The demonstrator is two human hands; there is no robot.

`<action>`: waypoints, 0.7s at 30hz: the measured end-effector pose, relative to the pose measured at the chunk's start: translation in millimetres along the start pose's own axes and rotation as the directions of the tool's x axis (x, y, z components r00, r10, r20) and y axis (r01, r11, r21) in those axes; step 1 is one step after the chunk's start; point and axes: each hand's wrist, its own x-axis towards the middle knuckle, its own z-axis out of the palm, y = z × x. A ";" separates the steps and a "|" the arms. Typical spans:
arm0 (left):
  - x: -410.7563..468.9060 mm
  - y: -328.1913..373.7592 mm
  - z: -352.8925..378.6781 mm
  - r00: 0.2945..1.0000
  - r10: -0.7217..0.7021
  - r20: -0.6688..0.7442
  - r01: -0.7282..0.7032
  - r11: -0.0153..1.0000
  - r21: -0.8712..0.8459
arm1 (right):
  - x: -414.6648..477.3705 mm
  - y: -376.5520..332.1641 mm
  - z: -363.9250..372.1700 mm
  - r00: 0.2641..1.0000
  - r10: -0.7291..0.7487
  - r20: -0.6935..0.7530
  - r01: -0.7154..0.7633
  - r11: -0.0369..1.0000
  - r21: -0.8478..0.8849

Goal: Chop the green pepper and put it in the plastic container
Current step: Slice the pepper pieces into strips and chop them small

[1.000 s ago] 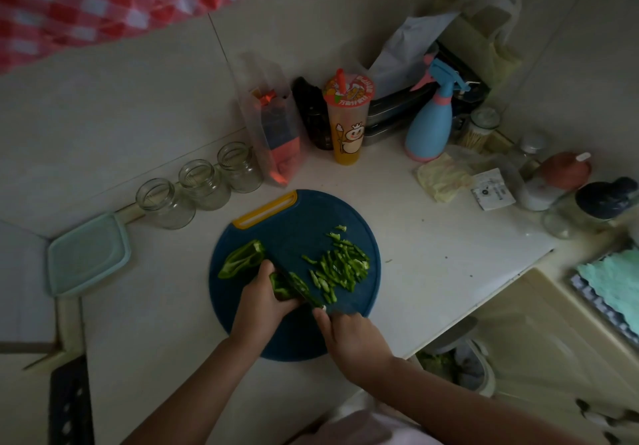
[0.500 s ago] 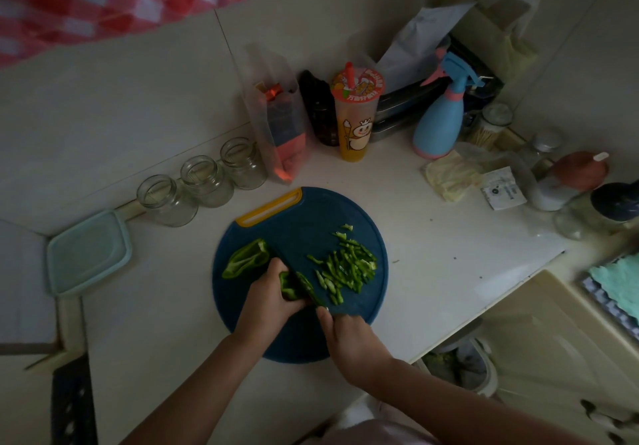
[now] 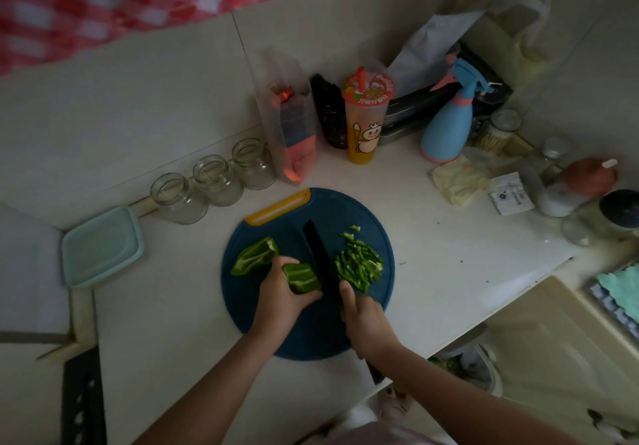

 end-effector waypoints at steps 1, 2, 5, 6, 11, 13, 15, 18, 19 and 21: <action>0.0 -1.2 0.6 1.000 0.003 0.010 -0.003 1.000 0.005 | -1.5 1.8 -1.0 1.000 0.000 0.000 0.000 1.000 -0.018; 0.2 -2.1 0.6 1.000 0.011 0.019 -0.012 1.000 0.015 | -2.4 2.0 -1.9 1.000 -0.006 -0.003 0.006 0.999 -0.032; 1.0 -4.0 -0.9 0.995 0.085 0.043 -0.087 0.994 0.062 | -4.4 -4.0 -3.0 0.998 -0.057 0.010 0.057 0.997 -0.051; 1.6 -4.8 -1.2 0.992 0.115 0.053 -0.119 0.990 0.080 | -5.2 -6.3 -3.4 0.997 -0.071 0.022 0.072 0.996 -0.060; 1.2 -3.9 -3.0 0.988 0.139 0.062 -0.145 0.984 0.107 | -13.1 -6.2 -6.6 0.993 -0.111 0.039 0.116 0.985 -0.132; 0.5 -2.9 -3.7 0.990 0.135 0.044 -0.139 0.985 0.102 | -18.1 -2.9 -6.8 0.989 -0.144 0.045 0.150 0.963 -0.223; -1.2 -1.9 -4.6 0.990 0.136 0.029 -0.138 0.985 0.107 | -22.1 0.0 -5.5 0.985 -0.165 0.046 0.171 0.948 -0.267; -3.0 -2.4 -4.0 0.988 0.151 0.009 -0.151 0.981 0.120 | -26.1 2.8 -0.4 0.978 -0.208 0.036 0.207 0.914 -0.348; -3.6 -2.7 -3.6 0.988 0.155 0.002 -0.154 0.980 0.126 | -27.3 3.6 0.6 0.974 -0.226 0.030 0.221 0.904 -0.366; -4.0 -2.6 -2.6 0.989 0.150 -0.007 -0.148 0.981 0.128 | -30.2 3.7 0.0 0.968 -0.249 0.024 0.238 0.888 -0.393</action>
